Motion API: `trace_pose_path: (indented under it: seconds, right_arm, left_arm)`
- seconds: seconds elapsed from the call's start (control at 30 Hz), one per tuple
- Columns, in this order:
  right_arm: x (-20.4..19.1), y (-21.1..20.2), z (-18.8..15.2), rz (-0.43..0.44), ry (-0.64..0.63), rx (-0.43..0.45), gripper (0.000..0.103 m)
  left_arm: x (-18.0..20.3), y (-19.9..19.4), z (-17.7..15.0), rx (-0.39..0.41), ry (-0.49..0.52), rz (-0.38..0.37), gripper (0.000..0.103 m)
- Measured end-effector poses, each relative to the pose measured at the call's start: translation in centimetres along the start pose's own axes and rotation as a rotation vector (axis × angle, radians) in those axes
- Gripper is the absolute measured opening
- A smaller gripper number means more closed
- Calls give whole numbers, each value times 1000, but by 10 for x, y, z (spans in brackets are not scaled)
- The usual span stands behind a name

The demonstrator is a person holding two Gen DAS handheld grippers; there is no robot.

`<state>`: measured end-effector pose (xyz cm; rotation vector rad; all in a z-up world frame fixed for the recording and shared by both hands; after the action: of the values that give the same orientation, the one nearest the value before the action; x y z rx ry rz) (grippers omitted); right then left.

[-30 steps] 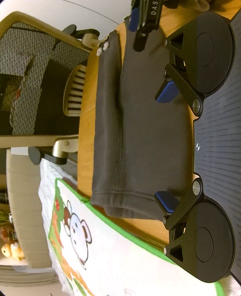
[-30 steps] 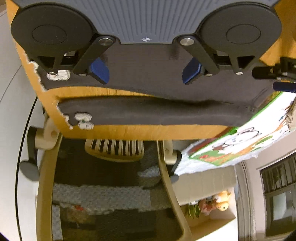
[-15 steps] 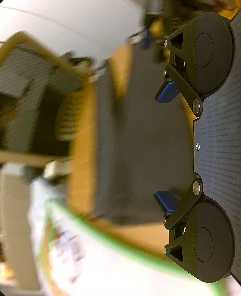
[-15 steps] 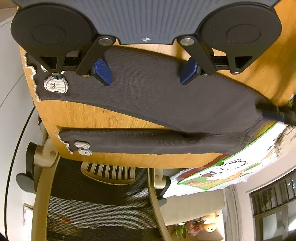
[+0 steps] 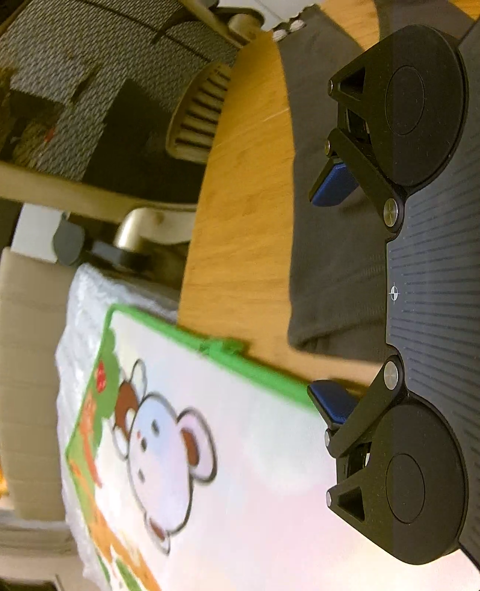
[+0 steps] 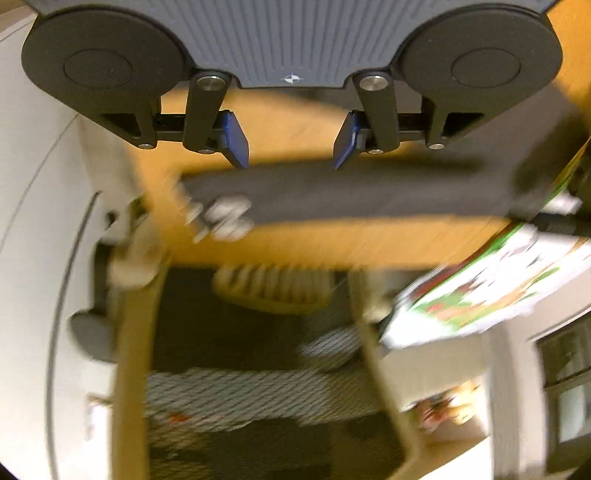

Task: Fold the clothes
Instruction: 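Grasp the lace-trimmed cuffs with the right tool and lift them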

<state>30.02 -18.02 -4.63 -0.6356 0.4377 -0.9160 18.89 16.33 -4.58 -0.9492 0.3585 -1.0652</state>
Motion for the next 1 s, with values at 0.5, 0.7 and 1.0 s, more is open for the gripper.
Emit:
trace_pose_path:
  seconds: [0.5, 0.7, 1.0]
  right_arm:
    - [45, 93, 52, 16, 200, -50, 7]
    - [54, -7, 51, 75, 192, 141, 7]
    - [89, -63, -65, -184, 170, 50, 9]
  left_arm:
    - [-3, -11, 3, 53, 57, 0, 40]
    - [0, -104, -14, 199, 83, -70, 38]
    - [-16, -135, -139, 50, 144, -85, 40]
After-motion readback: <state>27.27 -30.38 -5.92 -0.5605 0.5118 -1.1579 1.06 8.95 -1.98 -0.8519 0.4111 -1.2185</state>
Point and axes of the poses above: each gripper's, at about its wrist camera, not at the fingertips, and y roughly the way its jaws point, x to its right, z to its top, the point moved 6 cm from there along y, roughly the way its jaws point, and after that the axes turned 8 degrees about -x, right-handed, at the moved point
